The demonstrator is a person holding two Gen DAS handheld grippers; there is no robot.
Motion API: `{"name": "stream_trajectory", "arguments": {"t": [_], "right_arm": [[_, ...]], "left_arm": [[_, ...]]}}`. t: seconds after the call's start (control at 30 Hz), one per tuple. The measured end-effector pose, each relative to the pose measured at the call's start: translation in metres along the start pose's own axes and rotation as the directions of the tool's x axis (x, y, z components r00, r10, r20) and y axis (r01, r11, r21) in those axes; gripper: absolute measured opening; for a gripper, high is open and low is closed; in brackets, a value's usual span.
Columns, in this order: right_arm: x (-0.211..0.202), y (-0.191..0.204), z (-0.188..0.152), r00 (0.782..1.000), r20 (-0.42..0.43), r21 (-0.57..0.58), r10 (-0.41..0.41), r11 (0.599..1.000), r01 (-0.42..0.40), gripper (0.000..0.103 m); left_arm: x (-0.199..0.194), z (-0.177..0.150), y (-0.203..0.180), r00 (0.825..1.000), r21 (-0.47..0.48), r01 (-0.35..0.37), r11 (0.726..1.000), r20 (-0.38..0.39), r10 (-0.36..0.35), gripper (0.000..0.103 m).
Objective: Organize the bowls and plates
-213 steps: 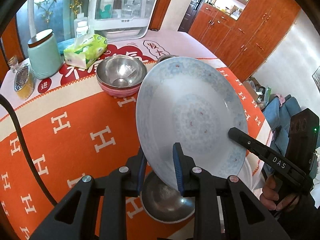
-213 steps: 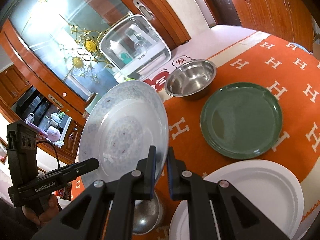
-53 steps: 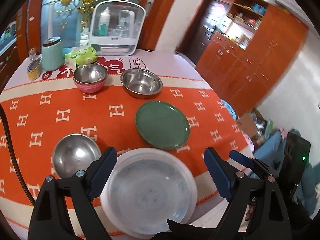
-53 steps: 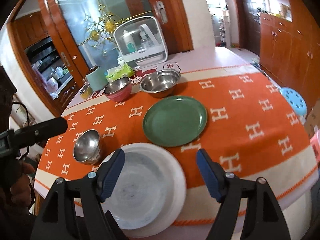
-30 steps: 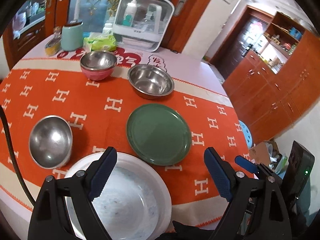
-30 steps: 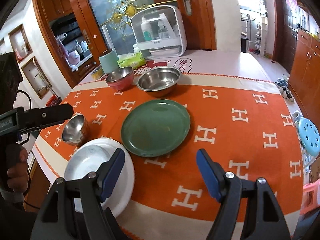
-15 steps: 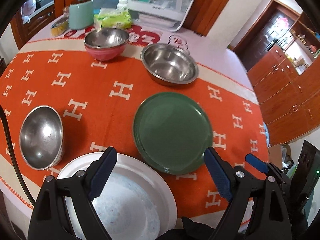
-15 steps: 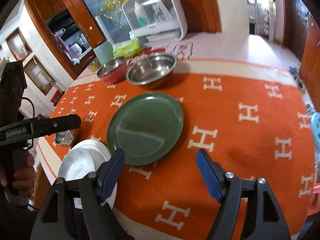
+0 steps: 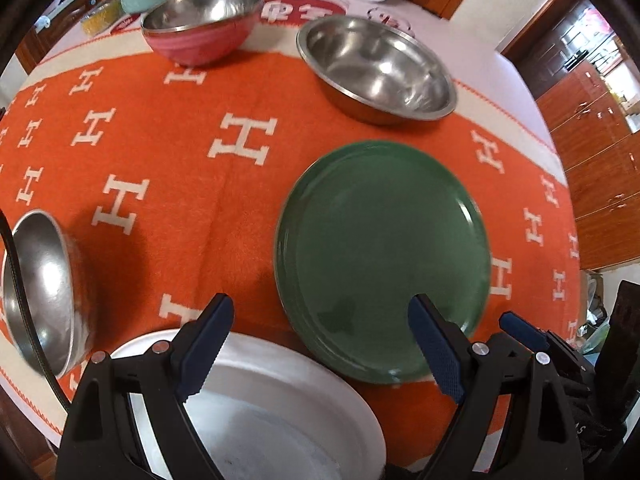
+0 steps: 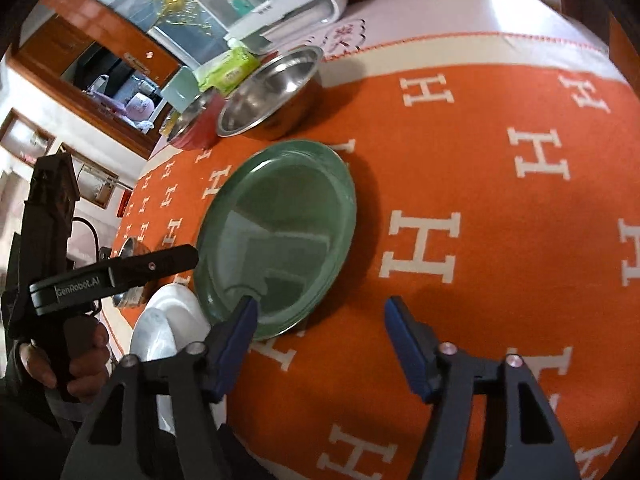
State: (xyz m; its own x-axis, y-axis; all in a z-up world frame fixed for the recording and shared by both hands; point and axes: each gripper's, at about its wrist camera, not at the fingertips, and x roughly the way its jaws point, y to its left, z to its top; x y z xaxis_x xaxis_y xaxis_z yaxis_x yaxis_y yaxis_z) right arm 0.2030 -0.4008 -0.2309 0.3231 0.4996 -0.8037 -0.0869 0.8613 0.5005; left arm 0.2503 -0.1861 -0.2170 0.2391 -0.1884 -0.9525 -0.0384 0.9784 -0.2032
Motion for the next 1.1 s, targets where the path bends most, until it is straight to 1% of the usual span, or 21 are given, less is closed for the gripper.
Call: {"name": "stream_trajectory", "arguments": {"t": [0.07,0.1,0.13,0.17,0.2,0.33,0.4,0.43,0.47,0.5,0.53,0.57,0.77,0.93,1.0,1.07,1.1], "right_arm": [[0.006,-0.002,0.002,1.0,-0.007,0.002,0.007,1.0,-0.007,0.055],[0.009,-0.002,0.004,1.0,-0.009,0.001,0.009,1.0,-0.009,0.054],[0.011,-0.002,0.005,1.0,-0.01,-0.002,0.009,1.0,-0.009,0.052],[0.013,-0.002,0.006,1.0,-0.009,-0.005,0.01,1.0,-0.01,0.051],[0.013,-0.001,0.007,1.0,-0.002,-0.011,0.01,1.0,-0.01,0.051],[0.017,0.001,0.012,1.0,0.013,-0.037,0.003,0.999,-0.003,0.043],[0.019,0.001,0.014,1.0,0.021,-0.047,0.0,0.999,0.001,0.04],[0.02,0.001,0.016,1.0,0.025,-0.054,-0.004,0.999,0.006,0.037],[0.021,0.002,0.017,1.0,0.028,-0.063,-0.006,0.998,0.008,0.037],[0.022,0.003,0.019,1.0,0.03,-0.072,-0.007,0.997,0.009,0.037],[0.023,0.004,0.02,0.999,0.031,-0.085,-0.011,0.996,0.014,0.037],[0.024,0.004,0.02,0.999,0.033,-0.092,-0.012,0.996,0.015,0.037],[0.026,0.005,0.022,0.999,0.048,-0.106,0.005,0.994,0.0,0.037],[0.026,0.004,0.021,0.998,0.056,-0.104,0.009,0.995,-0.003,0.036],[0.026,0.001,0.021,0.998,0.06,-0.096,0.0,0.995,0.005,0.03],[0.025,-0.004,0.021,0.998,0.063,-0.076,-0.01,0.997,0.015,0.017],[0.025,-0.006,0.021,0.998,0.063,-0.063,-0.01,0.998,0.014,0.015]], "left_arm": [[0.006,0.002,0.0,1.0,0.0,-0.013,1.0,-0.007,0.013,0.088],[0.01,0.004,0.0,1.0,0.002,-0.02,1.0,-0.013,0.02,0.087],[0.013,0.006,0.0,1.0,0.002,-0.019,1.0,-0.017,0.019,0.082],[0.016,0.006,0.0,1.0,0.001,-0.017,1.0,-0.021,0.017,0.08],[0.019,0.007,0.0,1.0,0.001,-0.018,1.0,-0.026,0.018,0.08],[0.025,0.009,0.0,1.0,-0.003,-0.013,1.0,-0.027,0.013,0.071],[0.029,0.01,-0.001,0.999,-0.006,-0.006,1.0,-0.04,0.006,0.063],[0.032,0.011,-0.001,0.999,-0.01,-0.002,1.0,-0.05,0.002,0.057],[0.034,0.01,0.0,0.998,-0.014,-0.004,1.0,-0.057,0.003,0.055],[0.034,0.011,0.0,0.999,-0.015,-0.007,1.0,-0.048,0.007,0.054],[0.037,0.013,-0.004,0.999,-0.016,-0.004,1.0,-0.043,0.004,0.045],[0.037,0.014,-0.004,0.999,-0.016,-0.004,1.0,-0.043,0.004,0.042],[0.038,0.014,-0.003,1.0,-0.032,-0.005,0.999,-0.029,0.004,0.039],[0.036,0.014,-0.003,1.0,-0.026,-0.017,1.0,-0.021,0.017,0.039],[0.034,0.013,-0.002,1.0,-0.025,-0.026,0.999,-0.017,0.025,0.039],[0.034,0.013,-0.005,0.999,-0.018,-0.036,0.999,-0.016,0.036,0.038],[0.035,0.013,-0.006,0.999,-0.017,-0.038,0.999,-0.015,0.038,0.038]]}}
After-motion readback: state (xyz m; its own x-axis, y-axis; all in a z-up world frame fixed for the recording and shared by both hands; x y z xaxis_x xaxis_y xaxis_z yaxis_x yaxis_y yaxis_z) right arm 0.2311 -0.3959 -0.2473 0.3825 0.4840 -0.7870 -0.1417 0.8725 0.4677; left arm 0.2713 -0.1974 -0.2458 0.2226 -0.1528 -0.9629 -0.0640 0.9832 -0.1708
